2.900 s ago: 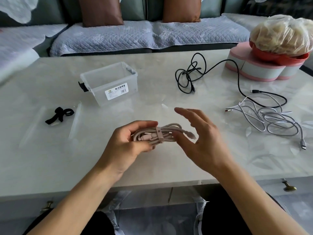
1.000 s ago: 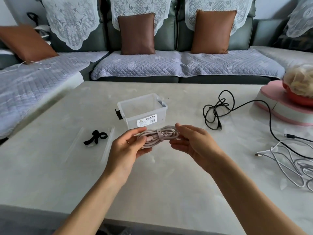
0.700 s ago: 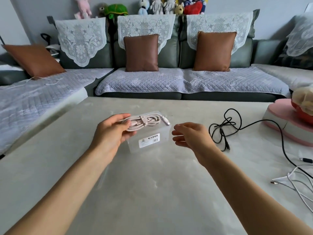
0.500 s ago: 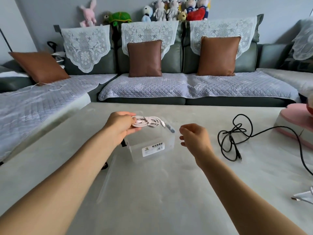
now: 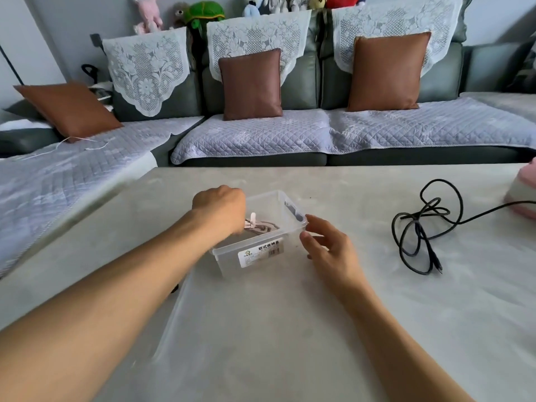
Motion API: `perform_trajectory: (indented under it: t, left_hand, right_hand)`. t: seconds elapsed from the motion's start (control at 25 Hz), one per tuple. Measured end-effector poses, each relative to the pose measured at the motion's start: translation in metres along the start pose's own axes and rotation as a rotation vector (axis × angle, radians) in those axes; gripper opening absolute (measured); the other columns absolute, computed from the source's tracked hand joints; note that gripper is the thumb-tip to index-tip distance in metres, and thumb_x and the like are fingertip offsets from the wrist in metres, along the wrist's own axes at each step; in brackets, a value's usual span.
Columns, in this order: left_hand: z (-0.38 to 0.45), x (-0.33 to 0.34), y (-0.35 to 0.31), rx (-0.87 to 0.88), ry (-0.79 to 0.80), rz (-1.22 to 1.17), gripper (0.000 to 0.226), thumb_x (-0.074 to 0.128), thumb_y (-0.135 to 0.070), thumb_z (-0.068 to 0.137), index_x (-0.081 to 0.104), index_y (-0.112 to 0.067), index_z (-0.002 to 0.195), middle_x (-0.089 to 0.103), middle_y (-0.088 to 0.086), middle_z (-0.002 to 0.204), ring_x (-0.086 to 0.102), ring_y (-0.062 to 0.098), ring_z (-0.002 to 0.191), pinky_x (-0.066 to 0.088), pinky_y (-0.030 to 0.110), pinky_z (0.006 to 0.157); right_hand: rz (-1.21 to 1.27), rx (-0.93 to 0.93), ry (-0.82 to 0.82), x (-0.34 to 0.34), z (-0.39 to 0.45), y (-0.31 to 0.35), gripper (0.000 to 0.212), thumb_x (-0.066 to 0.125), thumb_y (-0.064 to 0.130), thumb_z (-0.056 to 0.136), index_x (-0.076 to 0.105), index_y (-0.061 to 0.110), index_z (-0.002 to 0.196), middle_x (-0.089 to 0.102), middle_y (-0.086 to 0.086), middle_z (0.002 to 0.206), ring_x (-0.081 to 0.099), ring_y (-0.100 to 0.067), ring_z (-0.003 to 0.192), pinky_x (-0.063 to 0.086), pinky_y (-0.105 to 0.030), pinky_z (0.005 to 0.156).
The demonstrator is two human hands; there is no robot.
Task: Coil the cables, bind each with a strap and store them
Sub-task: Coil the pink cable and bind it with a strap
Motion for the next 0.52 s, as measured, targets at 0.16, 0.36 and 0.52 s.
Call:
perform_trajectory:
  t: [0.16,0.36,0.52]
  left_hand:
    - [0.005,0.018,-0.014,0.04,0.1,0.067,0.031,0.065,-0.017,0.083,0.066,-0.02,0.114,0.062,0.005,0.119,0.061,0.027,0.093,0.044,0.03,0.07]
    - [0.007,0.019,-0.026,0.107,0.003,0.051,0.029,0.057,-0.008,0.088,0.065,-0.013,0.115,0.064,0.011,0.119,0.064,0.032,0.104,0.043,0.031,0.072]
    - [0.013,0.019,-0.028,0.15,-0.05,-0.079,0.015,0.061,-0.008,0.088,0.064,-0.013,0.101,0.059,0.011,0.112,0.063,0.034,0.099,0.045,0.034,0.071]
  right_hand:
    - [-0.118,-0.055,0.025,0.004,-0.001,0.008,0.018,0.06,0.01,0.091,0.069,0.018,0.105,0.07,0.008,0.095,0.061,0.003,0.082,0.042,-0.005,0.063]
    - [-0.156,-0.044,0.032,0.005,0.001,0.002,0.017,0.062,0.011,0.088,0.069,0.019,0.101,0.069,0.008,0.092,0.061,0.002,0.082,0.042,-0.006,0.064]
    - [-0.216,-0.035,0.015,0.006,0.005,-0.003,0.012,0.064,0.014,0.085,0.068,0.02,0.095,0.068,0.004,0.091,0.064,-0.009,0.085,0.049,-0.023,0.07]
Point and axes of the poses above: each hand's wrist, its own z-axis towards the middle knuckle, its own x-axis out of the palm, y = z × x, the point moved 9 cm from there along z, towards the middle knuckle
